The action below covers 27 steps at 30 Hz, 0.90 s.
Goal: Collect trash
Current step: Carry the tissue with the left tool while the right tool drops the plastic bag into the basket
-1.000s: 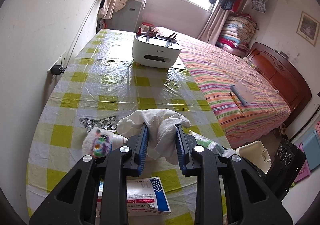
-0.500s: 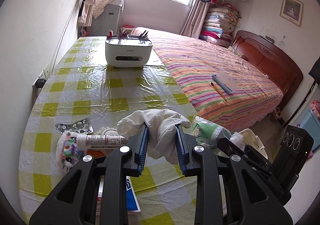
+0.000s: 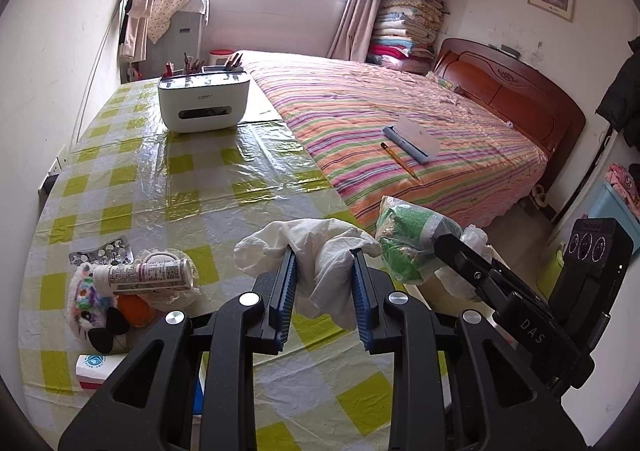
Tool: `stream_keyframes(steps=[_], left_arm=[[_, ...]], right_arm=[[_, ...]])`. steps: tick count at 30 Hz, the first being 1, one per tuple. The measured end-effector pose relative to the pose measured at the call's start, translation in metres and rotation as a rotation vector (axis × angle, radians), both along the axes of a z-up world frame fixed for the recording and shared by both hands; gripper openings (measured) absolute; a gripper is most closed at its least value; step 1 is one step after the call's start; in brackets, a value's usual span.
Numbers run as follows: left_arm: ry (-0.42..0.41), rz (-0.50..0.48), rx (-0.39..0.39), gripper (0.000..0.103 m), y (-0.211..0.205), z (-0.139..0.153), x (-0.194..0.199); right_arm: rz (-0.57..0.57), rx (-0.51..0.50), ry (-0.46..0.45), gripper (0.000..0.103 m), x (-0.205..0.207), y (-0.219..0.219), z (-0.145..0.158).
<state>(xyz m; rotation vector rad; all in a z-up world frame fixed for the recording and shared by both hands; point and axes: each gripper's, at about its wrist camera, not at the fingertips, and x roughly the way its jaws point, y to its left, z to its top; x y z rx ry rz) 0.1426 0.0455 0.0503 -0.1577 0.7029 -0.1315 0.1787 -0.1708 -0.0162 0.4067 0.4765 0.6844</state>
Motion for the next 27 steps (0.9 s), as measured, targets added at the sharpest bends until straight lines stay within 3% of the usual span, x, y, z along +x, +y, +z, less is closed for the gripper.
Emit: stream_keyframes(steps=[27], left_arm=[[0.049,-0.102,0.032,0.025,-0.048,-0.018,0.014]], right_arm=[[-0.17,0.058,0.02,0.04,0.0,-0.079,-0.005]])
